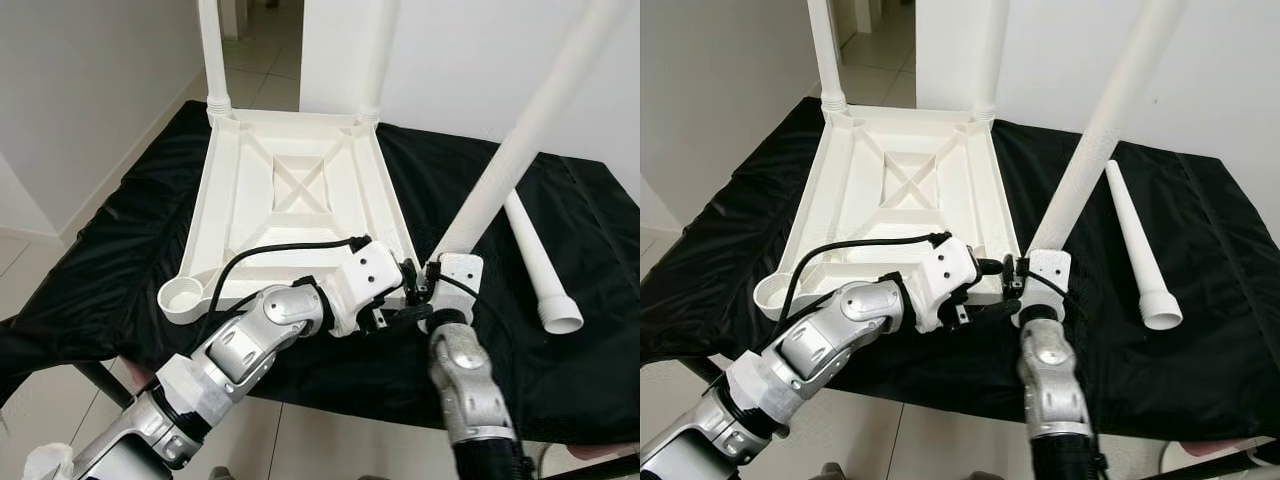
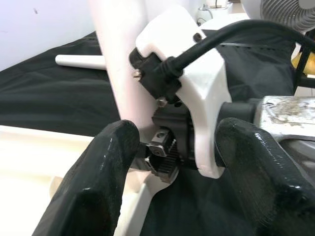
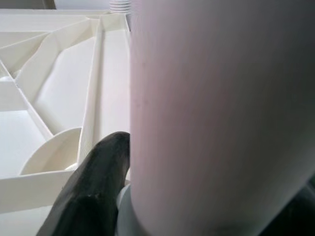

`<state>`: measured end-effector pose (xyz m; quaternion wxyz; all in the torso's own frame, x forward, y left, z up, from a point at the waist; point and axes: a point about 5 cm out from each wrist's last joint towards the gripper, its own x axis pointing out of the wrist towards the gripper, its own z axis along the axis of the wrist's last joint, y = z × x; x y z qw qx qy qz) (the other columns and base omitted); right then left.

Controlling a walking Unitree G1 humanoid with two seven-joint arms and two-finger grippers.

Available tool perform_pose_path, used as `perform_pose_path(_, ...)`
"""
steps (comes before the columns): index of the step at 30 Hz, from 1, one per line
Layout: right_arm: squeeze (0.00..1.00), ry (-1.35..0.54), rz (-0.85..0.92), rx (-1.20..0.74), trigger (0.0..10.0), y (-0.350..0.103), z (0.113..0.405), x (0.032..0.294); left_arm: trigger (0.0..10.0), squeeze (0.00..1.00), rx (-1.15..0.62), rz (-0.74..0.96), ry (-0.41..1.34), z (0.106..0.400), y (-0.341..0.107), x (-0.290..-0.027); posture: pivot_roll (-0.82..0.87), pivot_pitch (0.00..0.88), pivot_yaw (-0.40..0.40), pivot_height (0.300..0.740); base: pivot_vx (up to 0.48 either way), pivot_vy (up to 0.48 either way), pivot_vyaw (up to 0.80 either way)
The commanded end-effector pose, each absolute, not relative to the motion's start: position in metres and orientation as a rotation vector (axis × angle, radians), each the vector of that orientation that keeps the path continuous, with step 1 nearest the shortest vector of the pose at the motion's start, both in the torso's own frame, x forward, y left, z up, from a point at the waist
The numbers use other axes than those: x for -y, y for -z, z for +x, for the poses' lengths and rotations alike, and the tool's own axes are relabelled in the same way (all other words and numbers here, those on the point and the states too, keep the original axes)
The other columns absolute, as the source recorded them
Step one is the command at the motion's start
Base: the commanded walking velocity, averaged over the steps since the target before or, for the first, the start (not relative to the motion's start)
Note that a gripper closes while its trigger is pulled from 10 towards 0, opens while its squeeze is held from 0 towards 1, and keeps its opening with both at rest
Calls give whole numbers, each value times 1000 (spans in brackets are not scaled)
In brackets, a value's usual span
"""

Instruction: Building children table

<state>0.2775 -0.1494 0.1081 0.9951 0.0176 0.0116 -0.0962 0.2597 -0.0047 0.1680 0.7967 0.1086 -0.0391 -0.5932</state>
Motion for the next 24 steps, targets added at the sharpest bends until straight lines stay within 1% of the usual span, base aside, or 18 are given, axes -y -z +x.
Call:
perform_pose_path(1, 0, 199, 136, -101, 10000, -94, 272, 136, 10000, 0, 60, 242, 1418, 252, -165, 7, 3, 0, -33, 740, 0, 0, 0)
perform_pose_path(4, 0, 169, 123, -82, 10000, -98, 273, 134, 10000, 0, 58, 241, 1420, 251, -165, 7, -2, 0, -30, 740, 0, 0, 0)
perform_pose_path(7, 0, 180, 107, -97, 10000, -98, 272, 138, 10000, 0, 60, 244, 1424, 251, -165, 8, -2, 0, -32, 740, 0, 0, 0)
perform_pose_path(8, 1000, 183, 106, -98, 10000, -98, 272, 138, 10000, 0, 60, 244, 1424, 251, -165, 8, -2, 0, -32, 740, 0, 0, 0)
perform_pose_path(18, 1000, 166, 80, -73, 10000, -100, 272, 144, 10000, 0, 67, 245, 1422, 252, -165, 9, 5, 0, -43, 740, 0, 0, 0)
perform_pose_path(19, 0, 120, 71, -63, 10000, -101, 273, 147, 10000, 0, 67, 245, 1421, 252, -165, 9, 7, 0, -43, 740, 0, 0, 0)
perform_pose_path(20, 0, 73, 63, -52, 10000, -102, 273, 150, 10000, 0, 66, 246, 1421, 251, -164, 8, 8, 0, -43, 740, 0, 0, 0)
perform_pose_path(22, 0, 73, 63, -52, 10000, -102, 273, 150, 10000, 0, 66, 246, 1421, 251, -164, 8, 8, 0, -43, 740, 0, 0, 0)
perform_pose_path(24, 0, 3, 36, -33, 10000, -105, 274, 159, 10000, 0, 65, 247, 1423, 251, -164, 8, 9, 0, -42, 740, 0, 0, 0)
